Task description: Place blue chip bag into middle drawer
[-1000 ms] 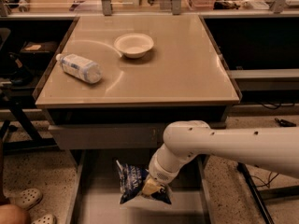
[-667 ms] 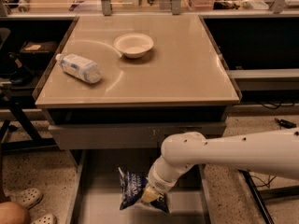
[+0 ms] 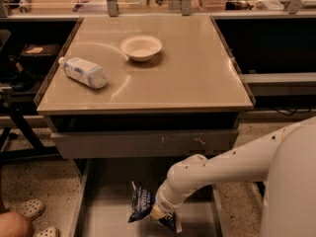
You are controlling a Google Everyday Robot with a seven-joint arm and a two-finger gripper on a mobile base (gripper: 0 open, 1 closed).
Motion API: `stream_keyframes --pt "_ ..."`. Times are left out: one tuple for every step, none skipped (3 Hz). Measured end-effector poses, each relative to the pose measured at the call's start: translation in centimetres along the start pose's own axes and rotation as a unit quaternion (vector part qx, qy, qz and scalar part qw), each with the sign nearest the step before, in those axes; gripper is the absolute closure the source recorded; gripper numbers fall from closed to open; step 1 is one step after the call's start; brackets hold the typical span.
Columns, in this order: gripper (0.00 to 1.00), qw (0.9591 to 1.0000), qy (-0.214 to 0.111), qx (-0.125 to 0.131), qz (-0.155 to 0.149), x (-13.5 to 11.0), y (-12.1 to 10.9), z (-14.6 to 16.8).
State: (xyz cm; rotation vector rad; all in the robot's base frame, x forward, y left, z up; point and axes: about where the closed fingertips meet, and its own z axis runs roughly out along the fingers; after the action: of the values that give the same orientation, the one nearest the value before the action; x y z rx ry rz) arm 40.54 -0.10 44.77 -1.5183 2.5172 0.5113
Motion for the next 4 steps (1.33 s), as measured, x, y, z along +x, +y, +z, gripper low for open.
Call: stream_keyframes --pt "1.00 0.9995 -0.003 -0.012 0.029 0.73 -0.30 2.70" --pt "0.82 0.9994 -0.001 -0.016 0.030 0.93 -0.13 3.09" --pt "0.59 0.9994 -0.001 -0.016 0.030 0.93 -0.13 3.09" --pt "0.36 0.9994 -0.001 -0.016 0.030 0.94 -0.13 3.09"
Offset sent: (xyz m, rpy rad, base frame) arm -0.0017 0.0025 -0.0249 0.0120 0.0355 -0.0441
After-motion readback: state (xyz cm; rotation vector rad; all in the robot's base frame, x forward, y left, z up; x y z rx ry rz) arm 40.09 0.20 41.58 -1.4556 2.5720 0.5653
